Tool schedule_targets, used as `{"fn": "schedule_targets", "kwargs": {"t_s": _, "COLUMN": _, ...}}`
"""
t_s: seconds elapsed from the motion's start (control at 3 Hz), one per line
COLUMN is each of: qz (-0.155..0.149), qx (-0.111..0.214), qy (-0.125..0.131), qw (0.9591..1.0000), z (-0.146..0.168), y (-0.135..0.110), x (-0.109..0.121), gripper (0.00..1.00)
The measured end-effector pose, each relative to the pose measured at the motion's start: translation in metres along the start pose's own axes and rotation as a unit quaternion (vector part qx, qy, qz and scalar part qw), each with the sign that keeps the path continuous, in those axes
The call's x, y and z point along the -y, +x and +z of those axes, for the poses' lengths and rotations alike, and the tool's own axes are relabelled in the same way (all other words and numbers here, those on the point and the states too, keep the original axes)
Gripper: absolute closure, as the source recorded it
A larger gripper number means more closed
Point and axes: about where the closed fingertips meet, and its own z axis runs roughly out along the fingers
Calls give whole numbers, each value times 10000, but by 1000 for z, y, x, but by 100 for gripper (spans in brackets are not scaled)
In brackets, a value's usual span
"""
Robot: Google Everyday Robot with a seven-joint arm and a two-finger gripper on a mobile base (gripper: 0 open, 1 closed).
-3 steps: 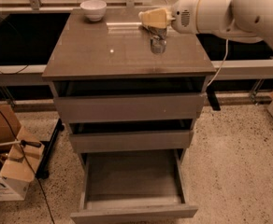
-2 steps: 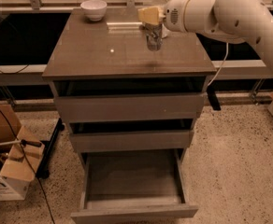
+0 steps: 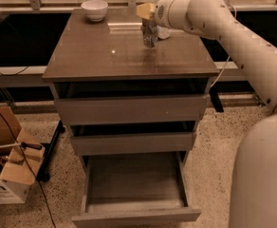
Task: Pick redbull can from bottom drawer and place on counter
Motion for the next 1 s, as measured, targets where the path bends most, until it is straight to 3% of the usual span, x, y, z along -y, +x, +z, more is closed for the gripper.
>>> {"fn": "schedule_targets", "kwargs": {"t_s": 0.67, "qz": 524, "qx": -119, "qy": 366, "qw": 9979, "z": 39, "y": 2, "x": 32, "gripper": 59}}
{"fn": "schedule_targets", "kwargs": {"t_s": 1.0, "qz": 551, "qx": -124, "qy": 381, "qw": 9977, "z": 41, "y": 2, "x": 33, "gripper": 35}}
